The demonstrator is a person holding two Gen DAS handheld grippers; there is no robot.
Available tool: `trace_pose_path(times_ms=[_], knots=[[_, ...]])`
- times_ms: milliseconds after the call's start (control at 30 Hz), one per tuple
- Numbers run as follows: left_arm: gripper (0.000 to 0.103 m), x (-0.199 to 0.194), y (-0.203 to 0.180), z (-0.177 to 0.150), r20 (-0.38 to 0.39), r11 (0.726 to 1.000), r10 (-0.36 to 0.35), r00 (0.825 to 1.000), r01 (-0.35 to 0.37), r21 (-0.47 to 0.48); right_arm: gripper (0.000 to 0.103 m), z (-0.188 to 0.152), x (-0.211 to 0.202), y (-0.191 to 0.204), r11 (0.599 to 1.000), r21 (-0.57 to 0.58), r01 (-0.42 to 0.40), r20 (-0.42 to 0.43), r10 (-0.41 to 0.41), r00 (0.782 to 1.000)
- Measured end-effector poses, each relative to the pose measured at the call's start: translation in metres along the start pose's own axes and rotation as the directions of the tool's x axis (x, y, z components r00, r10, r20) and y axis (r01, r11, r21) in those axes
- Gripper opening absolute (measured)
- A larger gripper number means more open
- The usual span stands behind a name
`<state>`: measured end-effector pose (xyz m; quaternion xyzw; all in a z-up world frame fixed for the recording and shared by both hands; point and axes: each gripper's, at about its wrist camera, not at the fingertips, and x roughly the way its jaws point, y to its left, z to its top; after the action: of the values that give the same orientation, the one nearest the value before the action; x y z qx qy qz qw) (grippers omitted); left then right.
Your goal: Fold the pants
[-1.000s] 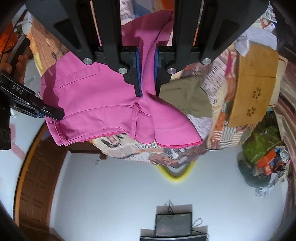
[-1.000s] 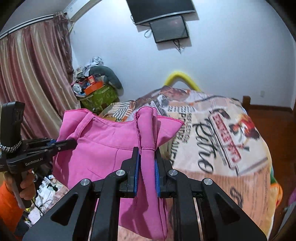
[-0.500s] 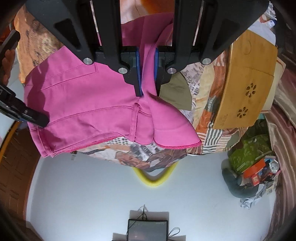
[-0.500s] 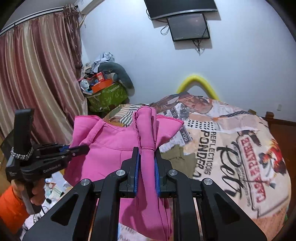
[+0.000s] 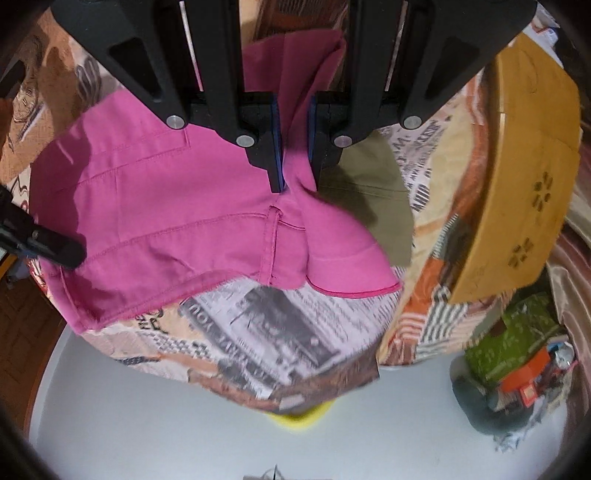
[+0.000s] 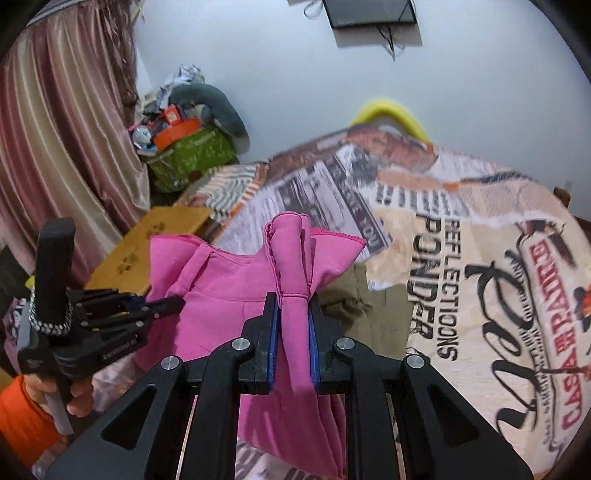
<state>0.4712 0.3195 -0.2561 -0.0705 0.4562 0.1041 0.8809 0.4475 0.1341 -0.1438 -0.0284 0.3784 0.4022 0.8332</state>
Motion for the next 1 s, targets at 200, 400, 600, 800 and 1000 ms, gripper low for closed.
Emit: trace_pose_path(times_ms=[200,400,600,800,1000], knots=[[0.026,0.017,0.008,-0.001,-0.010,0.998,-0.042,0.999,0.041,-0.045,0.018,-0.015,0.017,-0.025,0.996,0.088,-0.032,-0.006,0.033,0.999],[0.029,0.010,0.014,-0.016,-0.036,0.997,0.073,0.997,-0.073,-0.001,0.026,-0.024,0.004,-0.042,0.995,0.081,0.063,-0.040,-0.060,0.997],[0.028,-0.001,0.028,-0.032,-0.082,0.995,0.097,0.992,-0.099,-0.015,0.032,-0.027,-0.017,-0.046,0.990,0.033,0.134,-0.063,-0.132,0.989],[0.028,-0.054,0.022,-0.027,-0.018,0.997,0.072,0.997,-0.073,-0.029,0.032,-0.014,-0.047,-0.026,0.992,-0.032,0.119,-0.028,-0.120,0.992],[0.028,-0.154,-0.004,-0.020,0.136,1.000,0.020,0.991,-0.022,0.016,0.032,0.005,-0.115,0.019,0.991,-0.102,0.090,0.091,-0.080,0.993]])
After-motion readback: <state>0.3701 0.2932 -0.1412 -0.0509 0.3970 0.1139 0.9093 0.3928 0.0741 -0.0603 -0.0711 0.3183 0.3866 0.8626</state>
